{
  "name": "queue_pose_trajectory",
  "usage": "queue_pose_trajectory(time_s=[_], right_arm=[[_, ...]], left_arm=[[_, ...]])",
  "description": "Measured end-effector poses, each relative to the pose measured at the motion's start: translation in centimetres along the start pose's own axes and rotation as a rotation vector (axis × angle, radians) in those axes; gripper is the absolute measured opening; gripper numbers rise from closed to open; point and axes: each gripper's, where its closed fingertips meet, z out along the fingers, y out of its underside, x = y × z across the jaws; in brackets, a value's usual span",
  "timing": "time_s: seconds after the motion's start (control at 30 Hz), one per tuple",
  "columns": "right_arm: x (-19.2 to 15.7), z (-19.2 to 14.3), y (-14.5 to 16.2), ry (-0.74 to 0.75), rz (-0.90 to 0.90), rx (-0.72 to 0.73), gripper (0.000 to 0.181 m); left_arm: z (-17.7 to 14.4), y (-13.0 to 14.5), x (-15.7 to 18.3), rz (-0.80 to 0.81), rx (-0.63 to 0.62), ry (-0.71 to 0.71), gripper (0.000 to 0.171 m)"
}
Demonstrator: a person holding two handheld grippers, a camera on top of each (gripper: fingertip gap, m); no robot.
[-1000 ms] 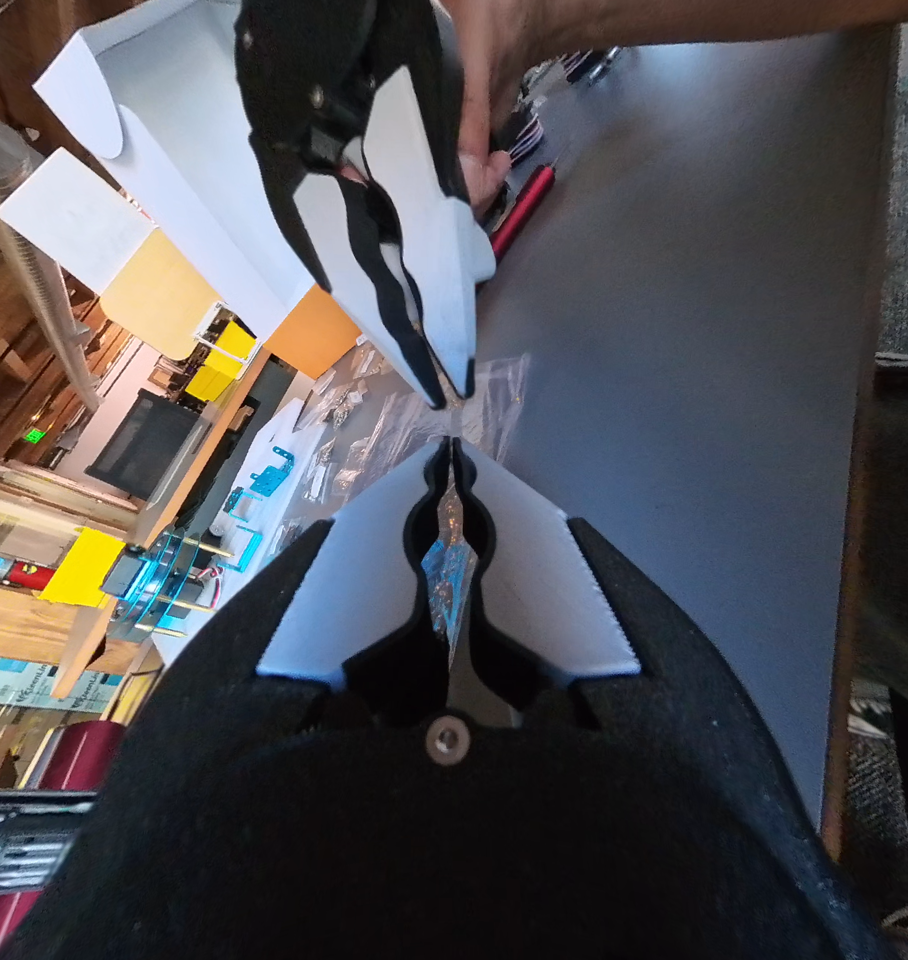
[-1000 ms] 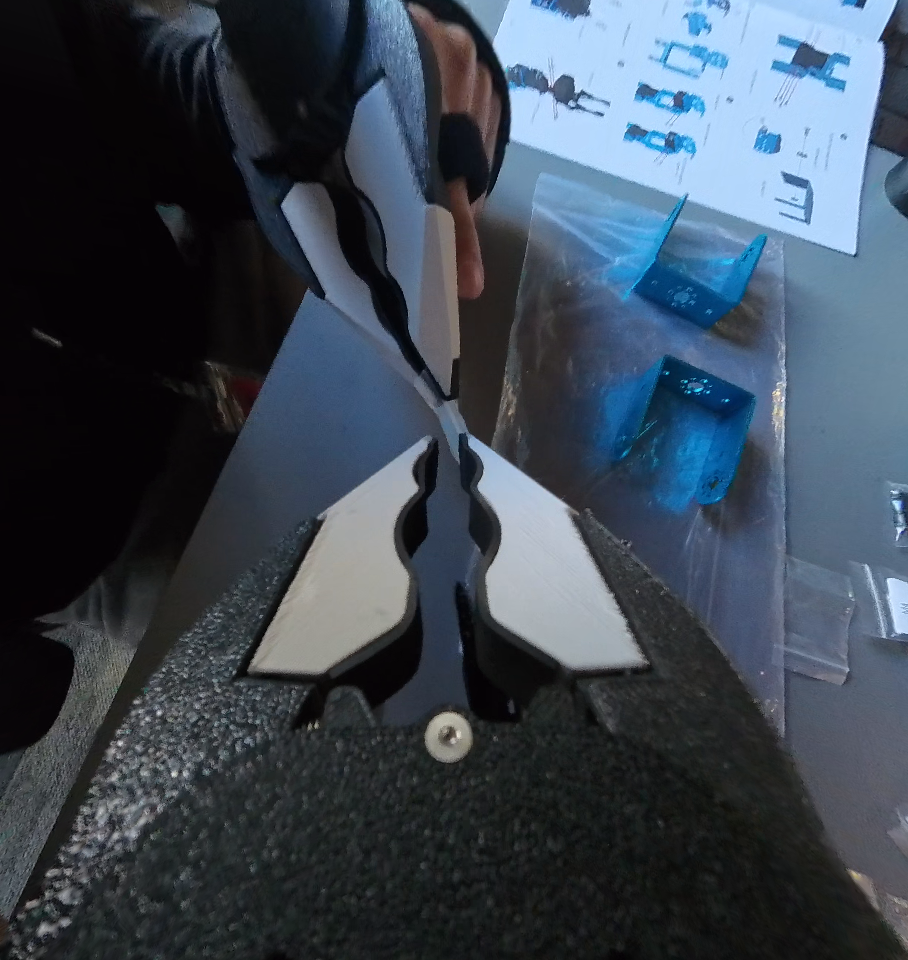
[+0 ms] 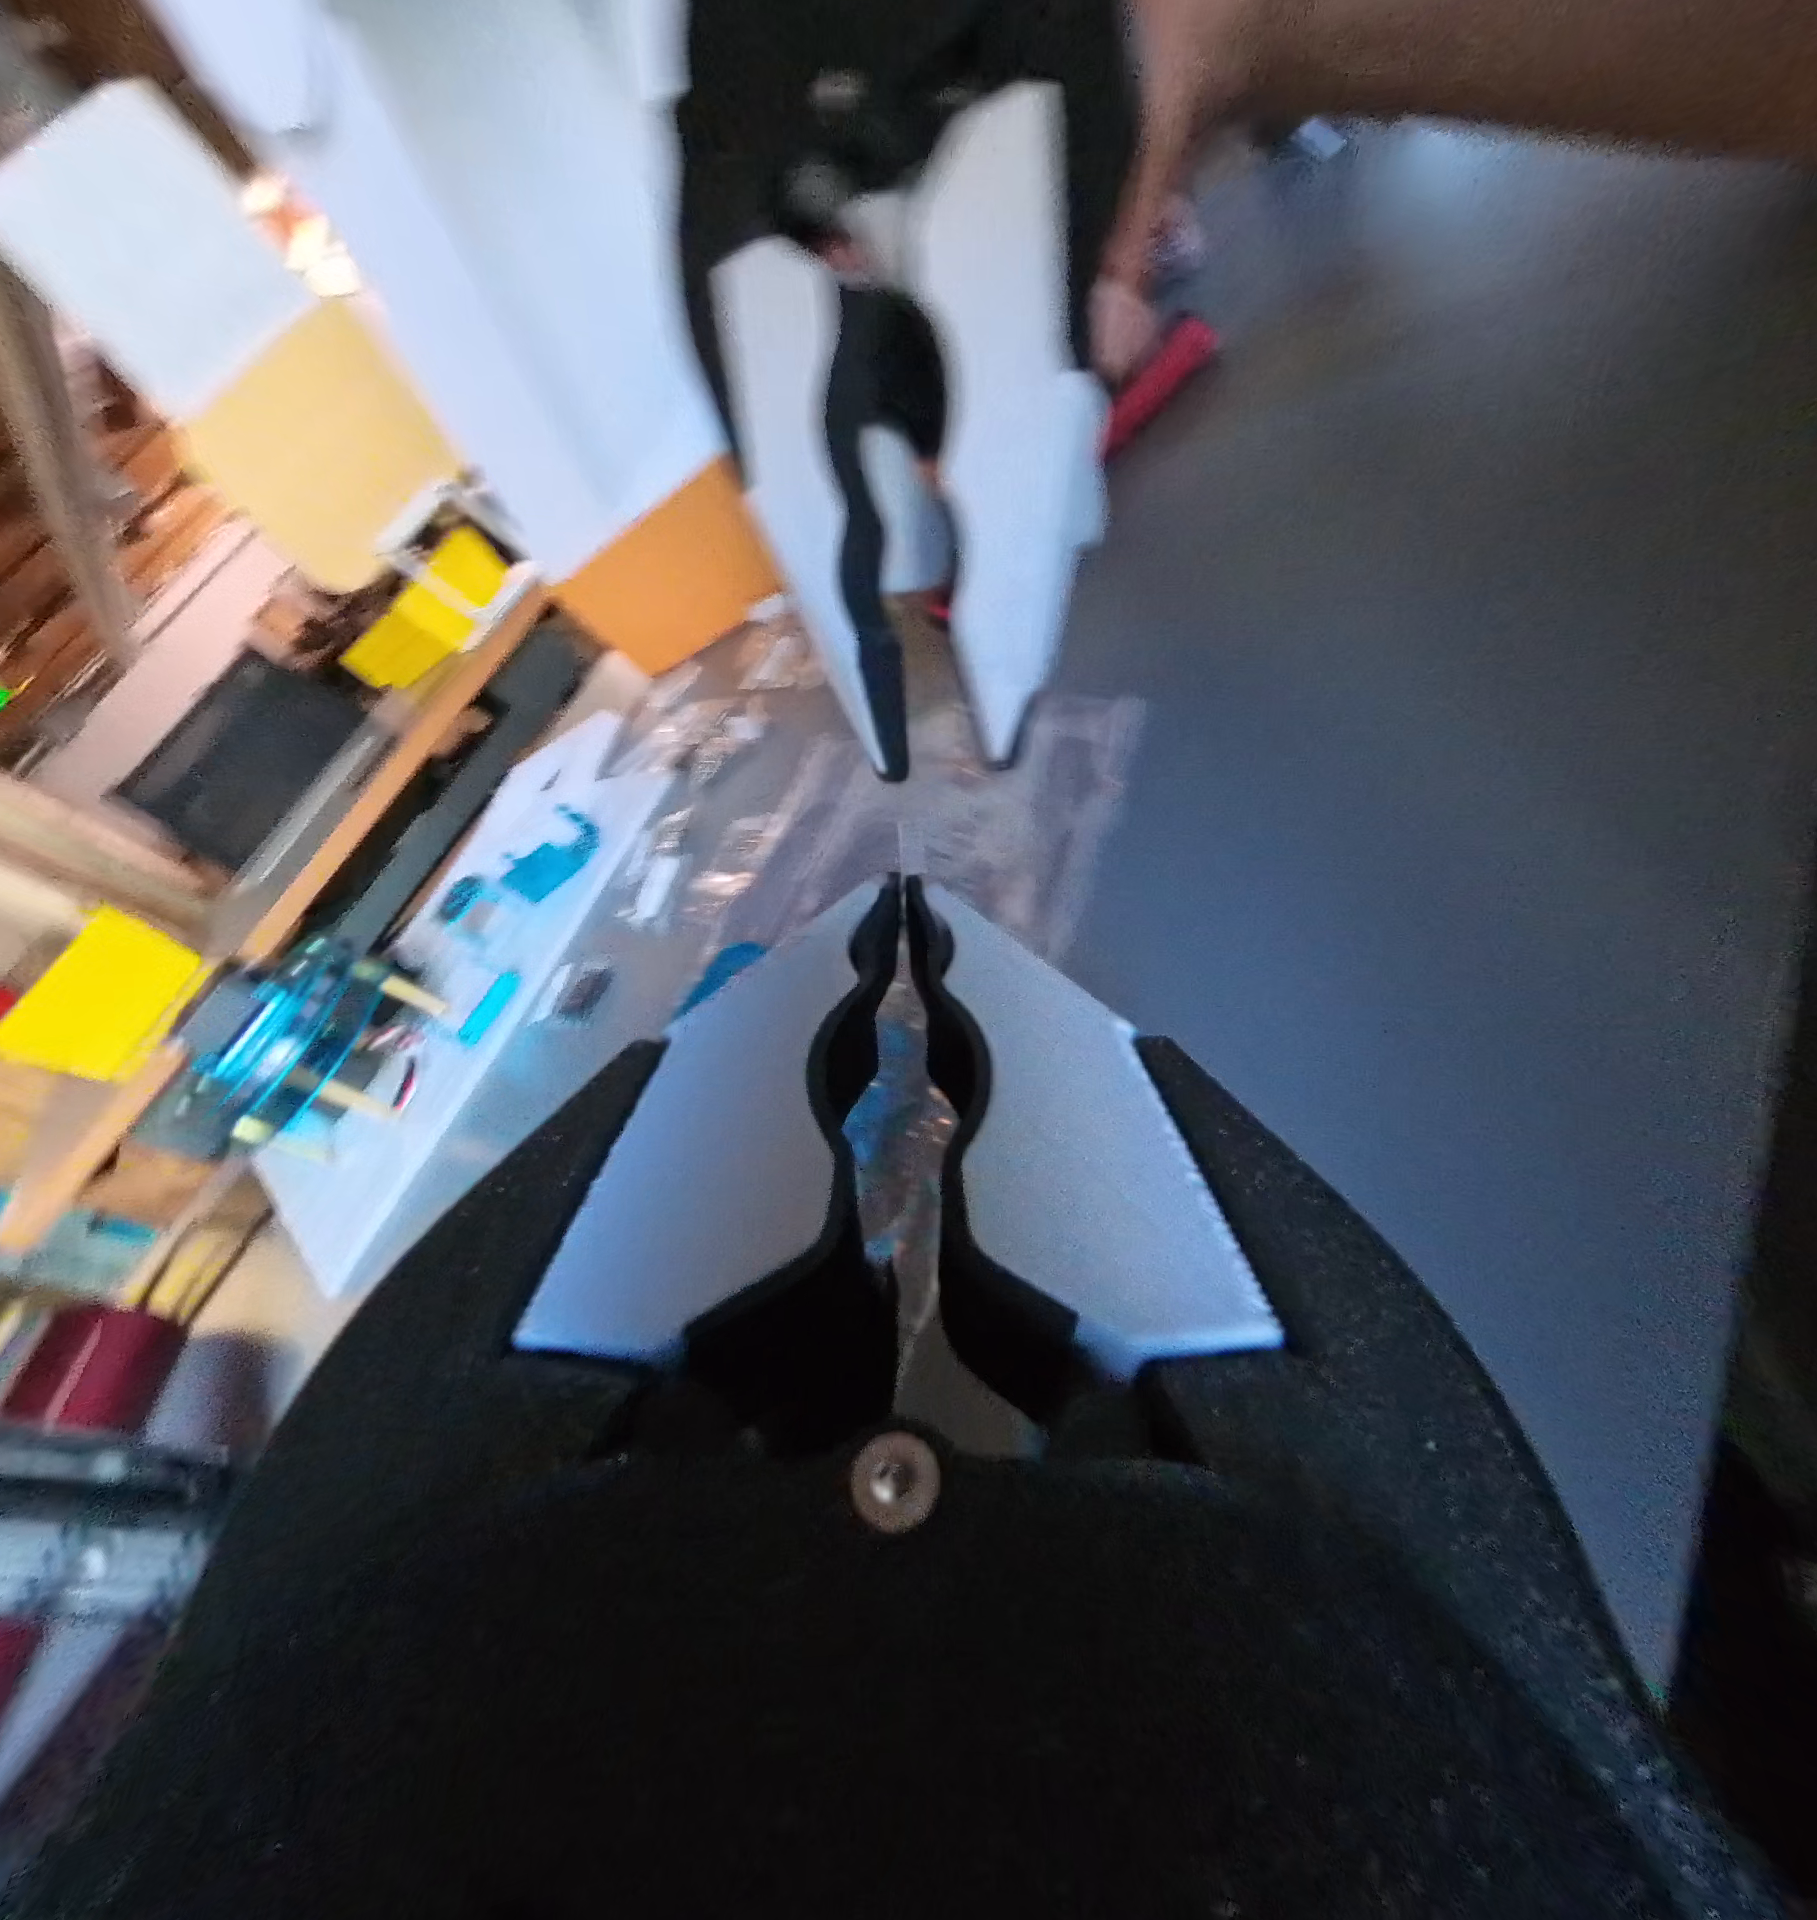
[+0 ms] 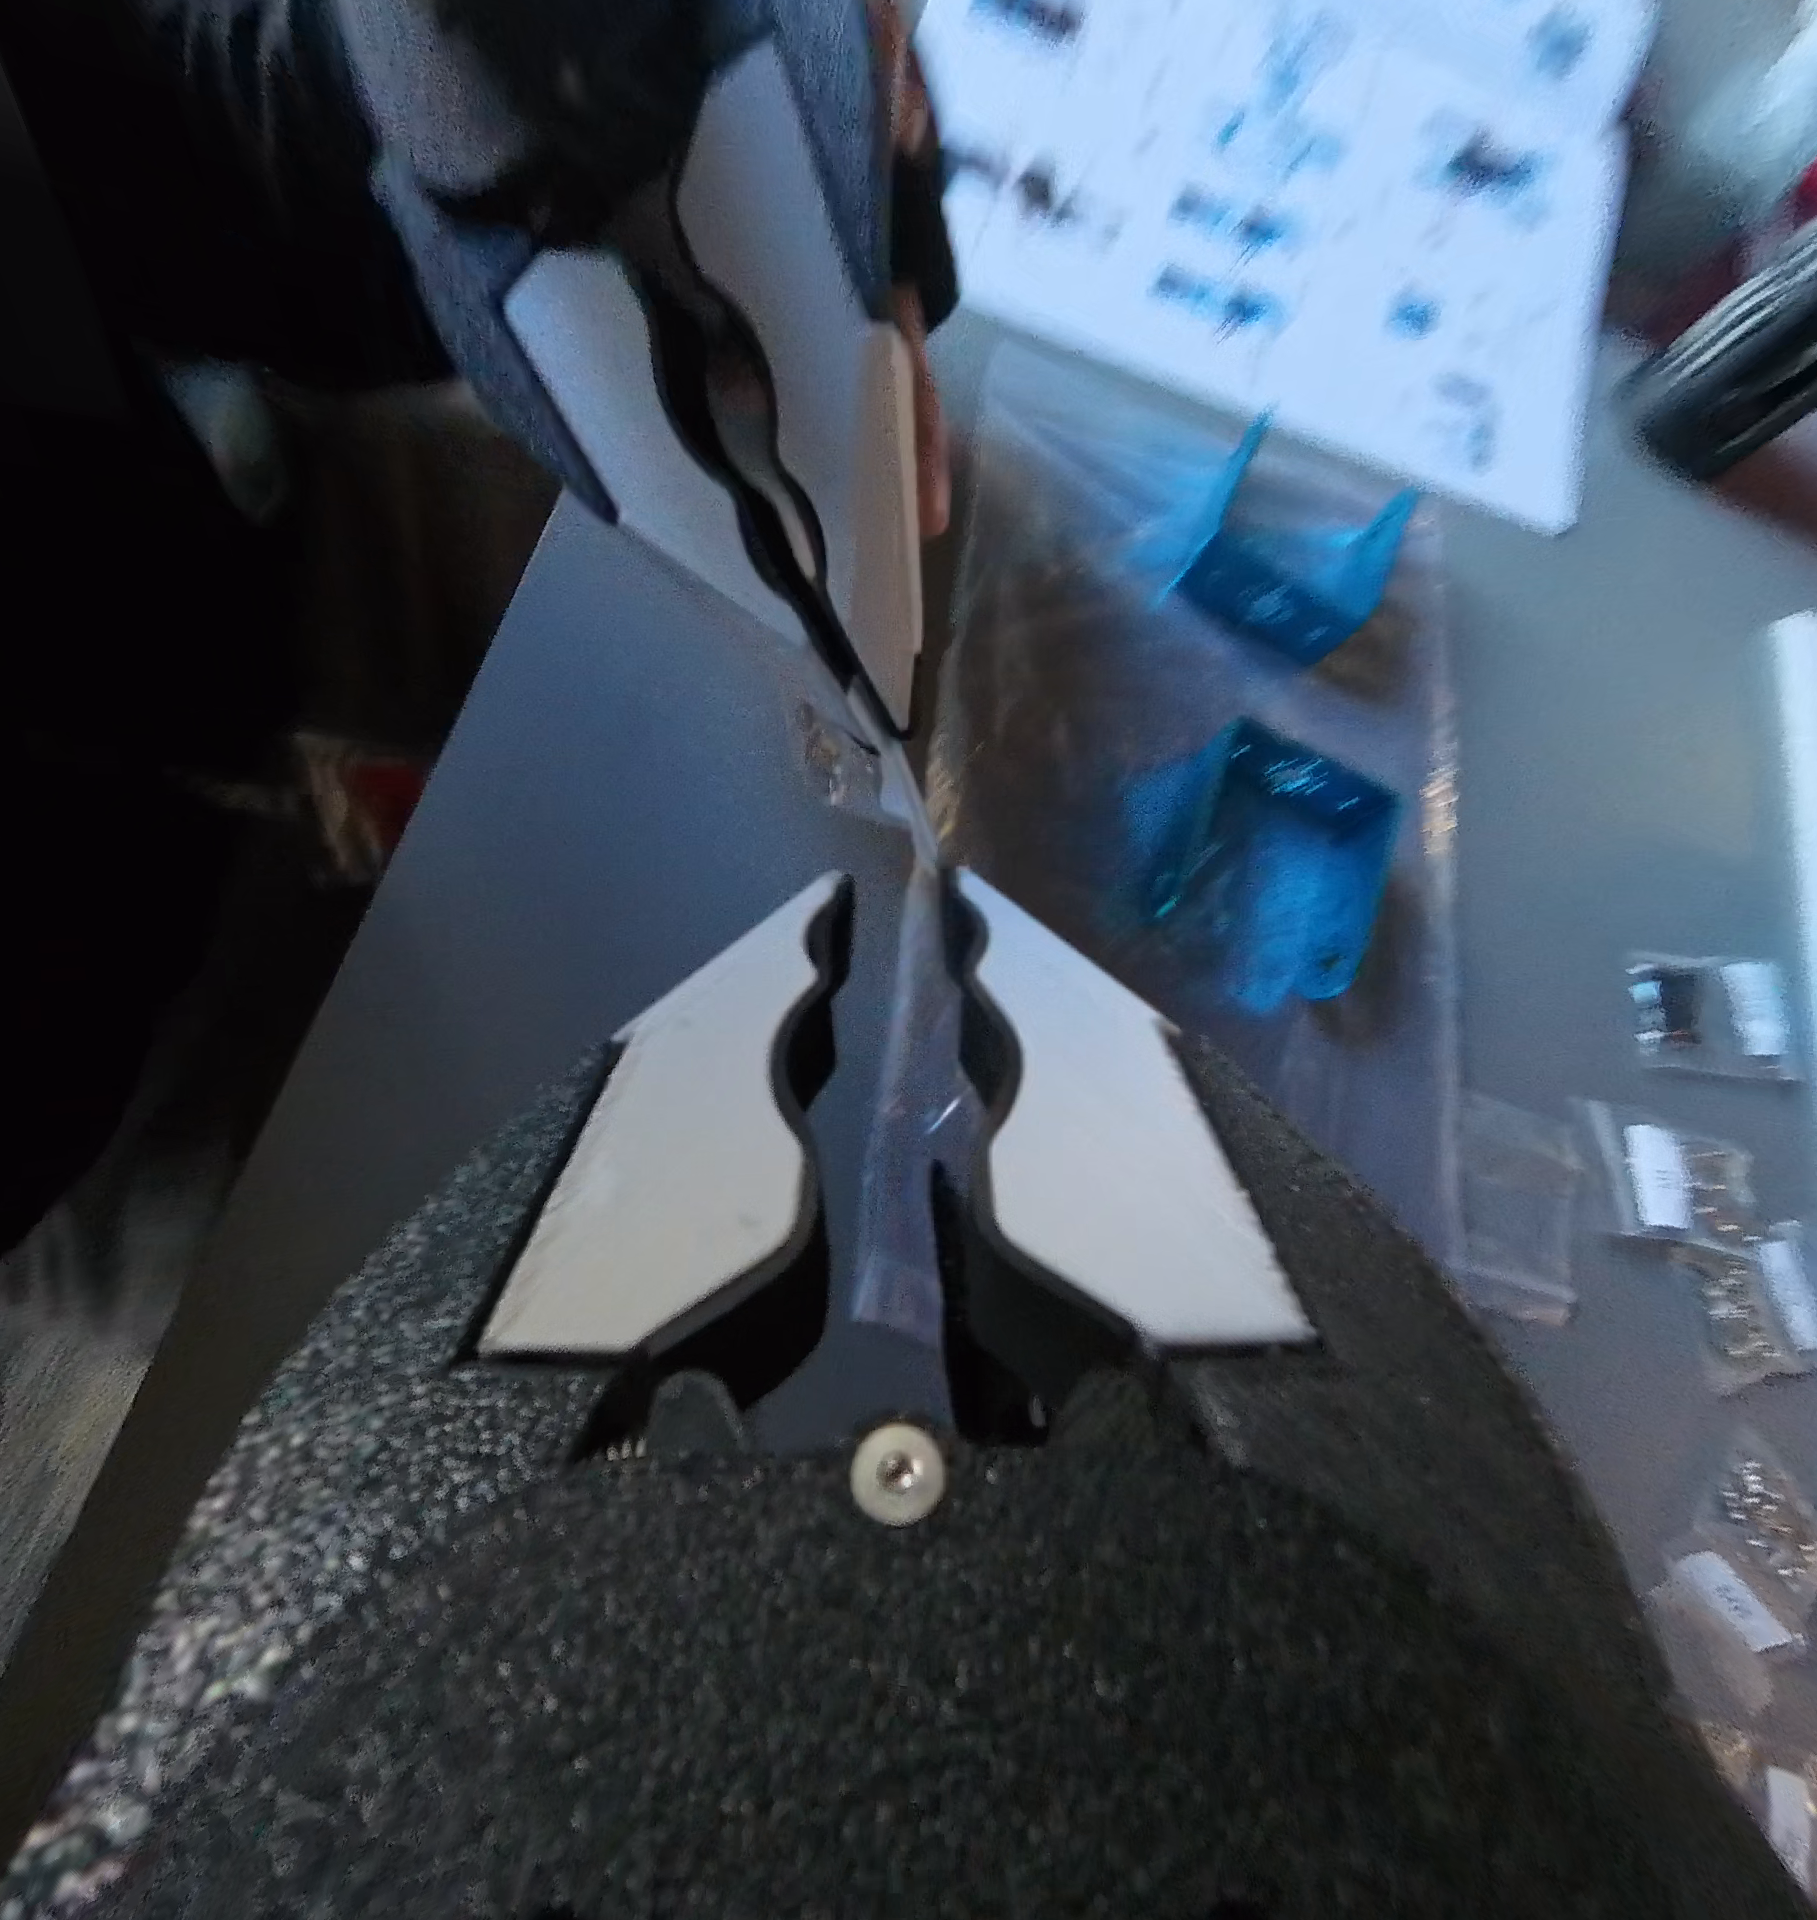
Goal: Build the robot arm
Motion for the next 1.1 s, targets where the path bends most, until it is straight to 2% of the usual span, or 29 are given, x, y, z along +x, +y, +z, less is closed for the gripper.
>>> queue_pose_trajectory(time_s=[0.1,0.13,0.17,0.2,0.27,0.3,0.43,0.57,0.7,0.8,1.1], right_arm=[[3.1,-2.2,-4.4,0.113,0.1,0.309,0.033],[4.1,-2.8,-5.9,0.133,0.167,0.435,0.036],[4.8,-3.1,-7.0,0.133,0.237,0.552,0.047],[5.8,-3.1,-7.6,0.16,0.318,0.643,0.061],[7.1,-2.8,-8.0,0.27,0.431,0.755,0.067],[6.7,-2.5,-8.5,0.283,0.452,0.806,0.068],[5.4,-0.1,-9.1,0.314,0.48,0.787,0.063],[4.0,-0.6,-10.1,0.287,0.425,0.844,0.053],[3.8,-0.1,-10.0,0.261,0.44,0.833,0.057],[3.8,-0.2,-10.0,0.25,0.452,0.84,0.053],[3.3,-0.2,-10.4,0.228,0.418,0.848,0.059]], left_arm=[[-1.2,-2.0,-3.2,-0.282,0.168,-0.114,0.0],[-1.8,-2.5,-4.4,-0.352,0.226,-0.183,0.0],[-2.3,-2.4,-5.7,-0.402,0.253,-0.272,0.0],[-2.7,-2.2,-6.5,-0.43,0.263,-0.336,0.0],[-3.5,-1.5,-8.1,-0.45,0.254,-0.5,0.0],[-3.5,-1.6,-8.0,-0.433,0.255,-0.522,0.0],[-4.0,-2.4,-7.9,-0.363,0.262,-0.596,0.0],[-3.9,-2.4,-7.7,-0.347,0.248,-0.602,0.0],[-3.9,-2.9,-7.3,-0.321,0.267,-0.589,0.0],[-4.0,-2.6,-7.4,-0.337,0.265,-0.59,0.0],[-4.2,-2.6,-7.5,-0.374,0.297,-0.569,0.0]])
